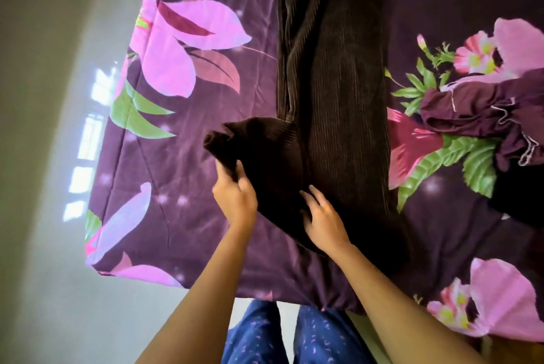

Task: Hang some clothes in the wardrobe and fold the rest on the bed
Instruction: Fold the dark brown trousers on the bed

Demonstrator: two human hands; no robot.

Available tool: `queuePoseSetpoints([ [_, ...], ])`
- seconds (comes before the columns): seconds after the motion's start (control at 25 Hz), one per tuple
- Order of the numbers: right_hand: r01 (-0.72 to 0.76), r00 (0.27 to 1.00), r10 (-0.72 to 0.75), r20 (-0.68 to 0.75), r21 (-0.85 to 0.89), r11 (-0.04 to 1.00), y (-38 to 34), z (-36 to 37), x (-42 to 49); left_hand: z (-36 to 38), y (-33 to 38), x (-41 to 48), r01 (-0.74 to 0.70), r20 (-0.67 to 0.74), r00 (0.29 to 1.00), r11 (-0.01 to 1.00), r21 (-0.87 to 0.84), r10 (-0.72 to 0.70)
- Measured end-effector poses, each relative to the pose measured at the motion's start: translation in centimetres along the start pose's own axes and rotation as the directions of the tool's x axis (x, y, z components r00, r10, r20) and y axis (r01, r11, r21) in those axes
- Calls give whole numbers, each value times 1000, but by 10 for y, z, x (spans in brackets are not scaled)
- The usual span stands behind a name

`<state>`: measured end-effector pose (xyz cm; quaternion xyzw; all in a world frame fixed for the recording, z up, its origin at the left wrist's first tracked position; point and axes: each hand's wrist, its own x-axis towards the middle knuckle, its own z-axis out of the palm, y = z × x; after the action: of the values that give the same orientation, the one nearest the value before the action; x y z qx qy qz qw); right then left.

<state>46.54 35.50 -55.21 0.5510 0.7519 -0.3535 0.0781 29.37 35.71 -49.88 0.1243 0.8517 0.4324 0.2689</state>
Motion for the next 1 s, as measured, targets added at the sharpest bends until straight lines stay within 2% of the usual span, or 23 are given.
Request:
queuePoseSetpoints([
  [0.04,-14,1000,14,4,31,999,3,-1,4,4,5,-8,-206,10,978,973,102,206],
  [0.08,-44,999,47,-24,117,992,3,-4,6,12,7,-17,-413,70,911,899,144,407],
  [0.12,-94,991,117,-72,266,959,4,-8,9,26,9,-26,-592,180,804,792,147,567],
  [0.16,-136,968,222,-120,495,858,6,-14,11,43,10,-35,-727,319,674,676,123,666],
  [0.2,-173,916,383,-116,749,640,7,-26,11,58,12,-44,-809,485,543,582,83,685],
  [0.24,-180,839,544,-30,927,329,11,-40,11,71,16,-53,-848,653,433,527,60,622],
  [0.28,-151,753,648,114,988,2,22,-50,11,83,13,-60,-865,795,344,498,61,500],
  [0.32,-138,703,676,222,975,-176,40,-55,11,91,6,-64,-884,907,268,458,97,325],
  [0.36,-162,687,666,291,955,-250,56,-59,10,97,-3,-66,-915,958,216,382,132,186],
  [0.4,-230,687,647,331,943,-239,69,-62,7,99,-14,-67,-944,976,197,288,162,97],
  [0.44,-279,694,635,339,940,-198,77,-64,6,98,-24,-65,-957,976,202,229,179,84],
  [0.56,-273,739,629,241,961,-47,75,-64,4,83,-52,-62,-952,912,273,221,212,304],
  [0.6,-248,755,624,199,969,-10,71,-64,5,78,-59,-64,-937,874,334,225,268,351],
  [0.68,-187,779,616,118,981,48,68,-60,11,71,-70,-66,-865,792,484,340,369,373],
  [0.72,-148,773,631,63,985,84,68,-59,15,69,-73,-67,-832,758,525,420,362,387],
  [0.76,-108,753,658,-7,985,134,68,-61,19,69,-69,-66,-813,749,531,485,321,396],
  [0.8,-53,719,689,-89,982,182,69,-64,20,70,-68,-67,-819,753,501,517,251,427],
  [0.84,15,672,721,-169,976,216,70,-68,20,69,-67,-67,-848,768,436,499,177,470],
  [0.92,124,541,792,-283,958,257,77,-71,8,65,-75,-64,-914,809,276,401,55,519],
  [0.96,132,491,818,-300,954,270,82,-67,-1,63,-79,-62,-923,828,247,383,43,503],
  [1.0,85,464,836,-293,954,287,86,-62,-11,62,-83,-61,-925,848,249,374,65,468],
])
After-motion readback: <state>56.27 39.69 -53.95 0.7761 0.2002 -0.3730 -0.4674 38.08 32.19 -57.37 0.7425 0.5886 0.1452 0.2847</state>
